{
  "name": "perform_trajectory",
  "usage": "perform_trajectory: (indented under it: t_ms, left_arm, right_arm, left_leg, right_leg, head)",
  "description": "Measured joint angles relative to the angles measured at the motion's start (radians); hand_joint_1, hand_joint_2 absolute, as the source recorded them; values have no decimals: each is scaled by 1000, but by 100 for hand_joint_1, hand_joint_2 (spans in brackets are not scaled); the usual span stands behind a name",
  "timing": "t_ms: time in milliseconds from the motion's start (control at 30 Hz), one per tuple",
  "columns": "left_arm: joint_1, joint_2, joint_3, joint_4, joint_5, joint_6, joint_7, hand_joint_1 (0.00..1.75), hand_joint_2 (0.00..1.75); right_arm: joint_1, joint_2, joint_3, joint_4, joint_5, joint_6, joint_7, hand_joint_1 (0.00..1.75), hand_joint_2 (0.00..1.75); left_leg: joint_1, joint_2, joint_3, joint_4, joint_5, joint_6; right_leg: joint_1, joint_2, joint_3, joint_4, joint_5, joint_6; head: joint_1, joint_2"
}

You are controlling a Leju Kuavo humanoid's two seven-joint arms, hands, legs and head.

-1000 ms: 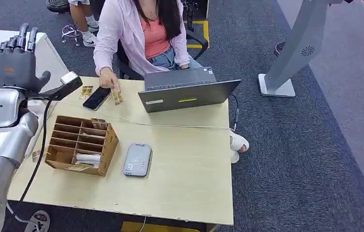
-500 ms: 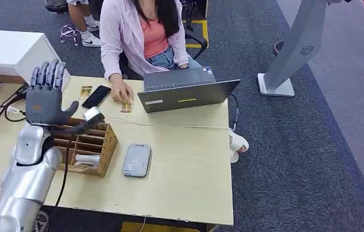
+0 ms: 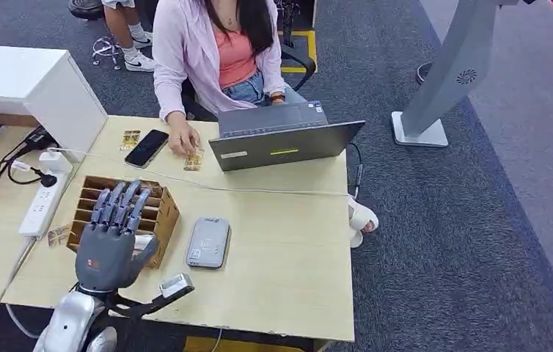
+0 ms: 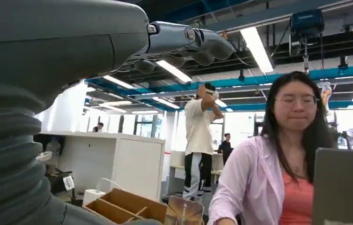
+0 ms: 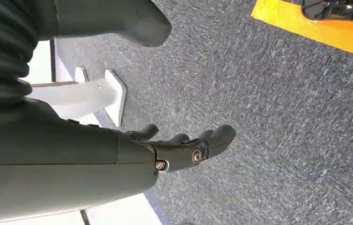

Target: Pass the card to the sensor for recognition and then transmit it.

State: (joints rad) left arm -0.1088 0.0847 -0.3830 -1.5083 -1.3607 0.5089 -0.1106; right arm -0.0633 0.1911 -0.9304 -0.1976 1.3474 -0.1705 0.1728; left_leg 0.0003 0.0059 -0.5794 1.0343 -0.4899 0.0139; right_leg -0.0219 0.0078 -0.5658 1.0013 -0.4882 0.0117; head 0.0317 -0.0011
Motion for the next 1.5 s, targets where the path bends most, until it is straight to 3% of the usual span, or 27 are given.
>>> perform_trajectory:
  t_ms: [100, 200, 467, 1033, 1367, 1500]
  left_arm:
    - [20, 2, -18, -10, 2, -54, 6, 0, 175]
    - [37, 9, -36, -9, 13, -152, 41, 0, 175]
    - [43, 41, -47, 7, 47, -288, 92, 0, 175]
    - [43, 64, -47, 36, 50, -300, 93, 0, 175]
    - [43, 68, -36, 38, 63, -290, 143, 0, 175]
    - [44, 73, 6, 38, 76, -282, 167, 0, 175]
  right_arm:
    - [0, 0, -6, 0, -6, -8, -1, 0, 175]
    - [0, 2, -14, 0, -10, -11, -1, 0, 175]
    - [0, 5, -30, 0, -9, -10, 1, 0, 175]
    - [0, 5, -34, 0, -9, -10, 2, 0, 175]
    - [0, 5, -35, 0, 0, -9, 2, 0, 175]
    - [0, 5, -35, 0, 13, -7, 3, 0, 175]
  left_leg:
    - [0, 0, 0, 0, 0, 0]
    - [0, 0, 0, 0, 0, 0]
    - [0, 0, 0, 0, 0, 0]
    - [1, 0, 0, 0, 0, 0]
    - [1, -1, 0, 0, 0, 0]
    - [1, -1, 0, 0, 0, 0]
  right_leg:
    - [0, 0, 0, 0, 0, 0]
    - [0, 0, 0, 0, 0, 0]
    - [0, 0, 0, 0, 0, 0]
    - [0, -1, 0, 0, 0, 0]
    - [0, -1, 0, 0, 0, 0]
    - [0, -1, 0, 0, 0, 0]
  head:
    - [0, 0]
    - [0, 0]
    - [0, 0]
    - [0, 0]
    - [0, 0]
    - [0, 0]
